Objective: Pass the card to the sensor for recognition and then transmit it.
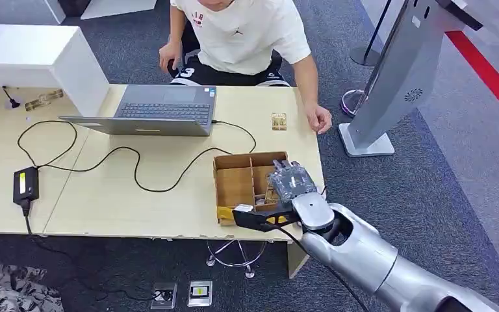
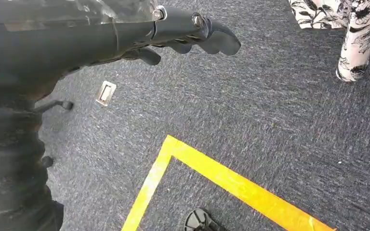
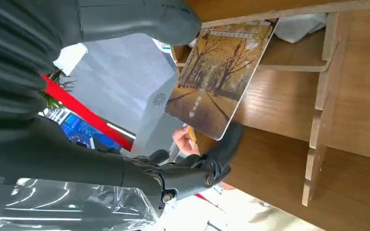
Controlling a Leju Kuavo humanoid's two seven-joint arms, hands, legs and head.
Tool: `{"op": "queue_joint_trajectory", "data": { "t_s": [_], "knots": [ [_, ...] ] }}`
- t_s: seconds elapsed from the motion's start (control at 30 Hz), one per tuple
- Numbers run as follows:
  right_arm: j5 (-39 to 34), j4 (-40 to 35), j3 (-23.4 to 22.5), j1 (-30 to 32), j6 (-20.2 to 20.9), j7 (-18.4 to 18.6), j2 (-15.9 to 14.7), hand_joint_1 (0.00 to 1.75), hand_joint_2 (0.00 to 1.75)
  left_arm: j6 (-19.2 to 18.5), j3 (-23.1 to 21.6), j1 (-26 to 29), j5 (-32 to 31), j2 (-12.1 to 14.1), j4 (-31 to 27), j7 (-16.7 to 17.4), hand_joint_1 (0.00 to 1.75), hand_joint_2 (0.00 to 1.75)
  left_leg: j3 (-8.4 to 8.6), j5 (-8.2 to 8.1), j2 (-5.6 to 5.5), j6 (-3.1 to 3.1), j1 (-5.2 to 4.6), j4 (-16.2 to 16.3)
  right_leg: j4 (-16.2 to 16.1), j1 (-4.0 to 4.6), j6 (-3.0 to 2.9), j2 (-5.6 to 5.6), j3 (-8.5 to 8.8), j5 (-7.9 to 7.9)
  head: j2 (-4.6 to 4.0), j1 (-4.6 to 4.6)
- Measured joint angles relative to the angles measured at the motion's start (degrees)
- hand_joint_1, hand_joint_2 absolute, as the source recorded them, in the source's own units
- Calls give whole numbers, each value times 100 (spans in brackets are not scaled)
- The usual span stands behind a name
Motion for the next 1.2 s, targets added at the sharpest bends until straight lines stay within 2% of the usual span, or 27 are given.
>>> {"op": "queue_joint_trajectory", "data": {
  "t_s": [0.07, 0.13, 0.17, 0.23, 0.33, 0.37, 0.57, 0.63, 0.67, 0.77, 0.93, 0.97, 1.0, 1.07, 1.2],
  "knots": [
    [7, 11, 2, 0, 2, -11, 0, 103, 175, 0, 0, 0, 2, 0, 0, 0, 0, 175, 0, 0, 0, 0, 0, 0, 0, 0, 0, 0, 0, 0, 0, 0],
    [13, 26, 2, -1, 4, -20, 4, 108, 175, 2, 0, 0, 7, 0, 0, 0, 0, 175, 0, 0, 0, 0, 0, 0, 0, 0, 0, 0, 0, 0, 2, 0],
    [17, 31, 0, -2, 4, -31, 4, 117, 175, 4, 0, 0, 15, -2, 0, -2, 0, 175, 0, 0, 0, 0, 0, 0, 0, 0, 0, 0, 0, 0, 2, 0],
    [24, 35, 0, -3, 5, -41, 4, 152, 175, 4, 0, 0, 17, -4, 0, -2, 0, 175, 0, 0, 0, 0, 0, 0, 0, 0, 0, 0, 0, 0, 2, 0],
    [42, 39, 0, -5, 7, -50, 7, 155, 175, 4, 0, 0, 17, -9, 0, 0, 0, 175, 0, 0, 0, 0, 0, 0, 0, 0, 0, 0, 0, 0, 0, 0],
    [44, 42, 0, -7, 7, -50, 7, 150, 175, 4, 0, 0, 17, -9, 0, -2, 0, 175, 0, 0, 0, 0, 0, 0, 0, 0, 0, 0, 0, 0, 0, 0],
    [59, 50, -4, -11, 9, -50, 7, 152, 175, 4, -18, -1, 17, -9, 0, -2, 0, 175, 0, 0, 0, 0, 0, 0, 0, 0, 0, 0, 0, 0, 0, 0],
    [59, 50, -15, -11, 9, -48, 7, 147, 175, 2, -37, -1, 15, -7, 0, 0, 0, 175, -1, 0, 0, 0, 0, 0, 0, 0, 0, 0, 0, 0, 0, 0],
    [59, 57, -26, -12, 9, -48, 7, 152, 175, 2, -48, -1, 15, -7, 0, -2, 0, 175, -1, 0, 0, 0, 0, 0, 0, 0, 0, 0, 0, 0, 0, 0],
    [61, 81, -81, -15, 9, -48, 9, 150, 175, 0, -101, -1, 15, -7, -2, -2, 0, 175, -1, 0, 0, 0, 0, 0, 0, 0, 0, 0, 0, 0, 2, 0],
    [63, 83, -90, -15, 9, -31, 7, 131, 175, 0, -133, -1, 15, -7, -20, 0, 0, 175, 0, 0, 0, 0, 0, 0, 0, 0, 0, 0, 0, 0, 0, 0],
    [70, 83, -94, -15, 9, -20, 4, 133, 175, 0, -136, -1, 15, -7, -26, -2, 0, 175, 0, 0, 0, 0, 0, 0, 0, 0, 0, 0, 0, 0, 2, 0],
    [74, 83, -96, -16, 11, -6, 2, 152, 175, 0, -136, -1, 15, -7, -28, 0, 0, 175, 0, 0, 0, 0, 0, 0, 0, 0, 0, 0, 0, 0, 0, 0],
    [76, 79, -103, -16, 20, 20, -4, 143, 175, 0, -138, -1, 15, -7, -28, -2, 0, 175, 0, 0, 0, 0, 0, 0, 0, 0, 0, 0, 0, 0, 0, 0],
    [70, -42, -173, -18, 122, 123, -35, 152, 175, -4, -138, -1, 15, -2, -28, -2, 0, 175, 1, 0, 0, 0, 0, 1, 0, 0, 0, 0, 0, 0, 0, 0]
  ]
}}
